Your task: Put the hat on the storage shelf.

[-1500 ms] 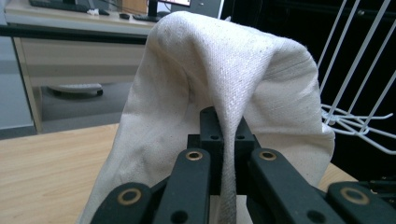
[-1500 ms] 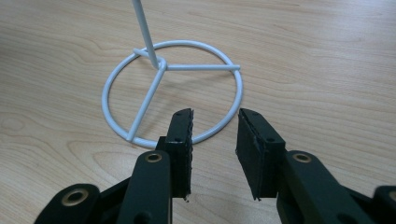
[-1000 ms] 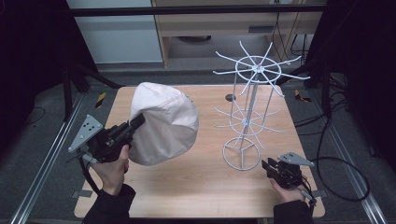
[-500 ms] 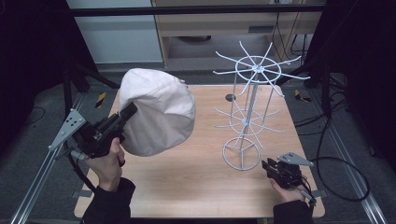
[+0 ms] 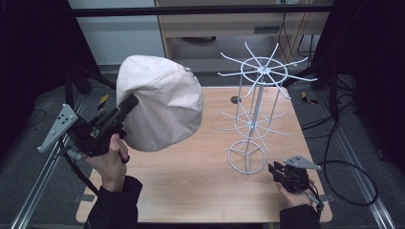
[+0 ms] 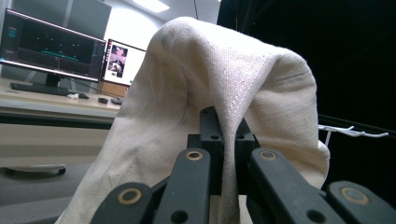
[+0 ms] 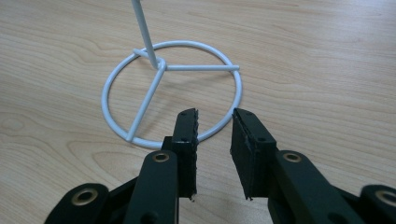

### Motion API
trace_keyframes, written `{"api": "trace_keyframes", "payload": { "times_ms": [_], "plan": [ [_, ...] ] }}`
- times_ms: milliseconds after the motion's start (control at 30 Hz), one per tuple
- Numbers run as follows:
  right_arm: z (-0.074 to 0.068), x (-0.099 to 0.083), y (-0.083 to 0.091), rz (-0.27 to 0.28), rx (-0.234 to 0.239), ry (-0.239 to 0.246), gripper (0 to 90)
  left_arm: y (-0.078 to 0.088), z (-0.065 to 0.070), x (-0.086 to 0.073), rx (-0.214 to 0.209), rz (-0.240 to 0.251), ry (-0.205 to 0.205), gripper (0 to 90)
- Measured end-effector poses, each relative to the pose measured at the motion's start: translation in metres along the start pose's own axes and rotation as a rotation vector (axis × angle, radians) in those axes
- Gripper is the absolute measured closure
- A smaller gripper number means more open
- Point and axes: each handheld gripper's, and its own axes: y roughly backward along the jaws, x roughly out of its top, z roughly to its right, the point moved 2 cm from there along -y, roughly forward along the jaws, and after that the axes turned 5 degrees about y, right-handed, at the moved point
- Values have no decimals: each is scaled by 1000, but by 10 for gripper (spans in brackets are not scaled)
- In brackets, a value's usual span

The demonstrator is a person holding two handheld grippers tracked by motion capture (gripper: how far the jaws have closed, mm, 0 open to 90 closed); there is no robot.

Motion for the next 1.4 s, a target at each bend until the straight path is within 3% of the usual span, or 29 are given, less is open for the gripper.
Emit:
{"api": "trace_keyframes", "payload": {
  "times_ms": [667, 833, 1400],
  "plan": [
    [1, 0, 0, 1, -1, -2, 709, -19, 19, 18, -54, 63, 16, 882],
    [1, -1, -1, -1, -4, 1, 710, -24, 25, 21, -72, 89, 37, 882],
    [2, -1, -1, 11, 2, 1, 711, -52, 46, 26, -121, 93, 32, 882]
  ]
}}
